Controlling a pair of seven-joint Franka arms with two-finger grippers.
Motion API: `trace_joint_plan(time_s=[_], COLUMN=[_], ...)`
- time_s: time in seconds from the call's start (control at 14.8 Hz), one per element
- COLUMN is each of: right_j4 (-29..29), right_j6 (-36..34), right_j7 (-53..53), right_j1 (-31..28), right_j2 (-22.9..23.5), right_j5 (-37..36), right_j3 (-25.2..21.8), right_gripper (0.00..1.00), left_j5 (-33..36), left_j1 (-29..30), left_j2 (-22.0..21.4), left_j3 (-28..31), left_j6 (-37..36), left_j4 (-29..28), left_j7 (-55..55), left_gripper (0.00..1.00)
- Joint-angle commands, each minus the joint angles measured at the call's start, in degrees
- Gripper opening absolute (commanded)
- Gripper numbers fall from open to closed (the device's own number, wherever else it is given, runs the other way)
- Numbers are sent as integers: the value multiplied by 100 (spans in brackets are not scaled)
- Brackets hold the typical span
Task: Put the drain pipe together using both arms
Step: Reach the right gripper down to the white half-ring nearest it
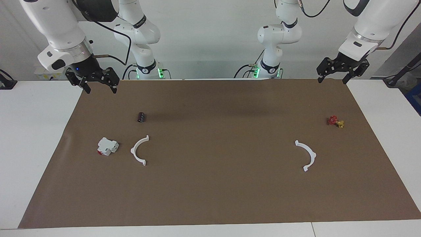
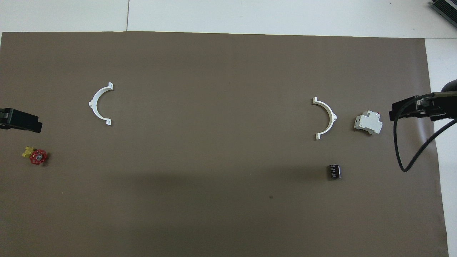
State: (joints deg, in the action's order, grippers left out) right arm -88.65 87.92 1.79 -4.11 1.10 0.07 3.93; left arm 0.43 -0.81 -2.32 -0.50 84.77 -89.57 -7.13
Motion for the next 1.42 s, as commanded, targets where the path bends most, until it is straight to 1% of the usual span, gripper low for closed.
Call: trace_joint_plan(time_s=[0.0,0.2,0.34,0.75,0.88,1.02,1.15,1.22,1.35], right_j4=[-214,-214,-266,-653,-732,-1082,-1635,-1795,-1866], right_j6=[146,146,172,619,725,1189,1830,2121,2482], right_j7=[32,14,40,32,41,49,84,128,286], right_j1=[-90,-107,-64,-20,-2,-2,-2,7,-2], right_j2=[-154,-154,-154,-128,-23,31,39,109,389], right_j5=[142,134,99,46,46,2,-86,-86,-86], right_j3=[29,21,21,29,38,29,29,29,38], right_gripper=[100,99,84,83,83,83,83,83,82], left_j5=[106,106,97,97,97,97,97,97,97], left_j1=[19,19,19,19,19,19,19,19,19], left_j2=[-155,-155,-155,-155,-155,-155,-155,-155,-155], left_j3=[-20,-20,-20,-20,-20,-20,-20,-20,-20], left_j6=[-4,-4,-4,-4,-4,-4,-4,-4,-4], left_j4=[-157,-157,-157,-157,-157,-166,-157,-157,-157], left_j7=[54,54,54,54,54,54,54,54,54], left_gripper=[100,100,100,100,100,100,100,100,100])
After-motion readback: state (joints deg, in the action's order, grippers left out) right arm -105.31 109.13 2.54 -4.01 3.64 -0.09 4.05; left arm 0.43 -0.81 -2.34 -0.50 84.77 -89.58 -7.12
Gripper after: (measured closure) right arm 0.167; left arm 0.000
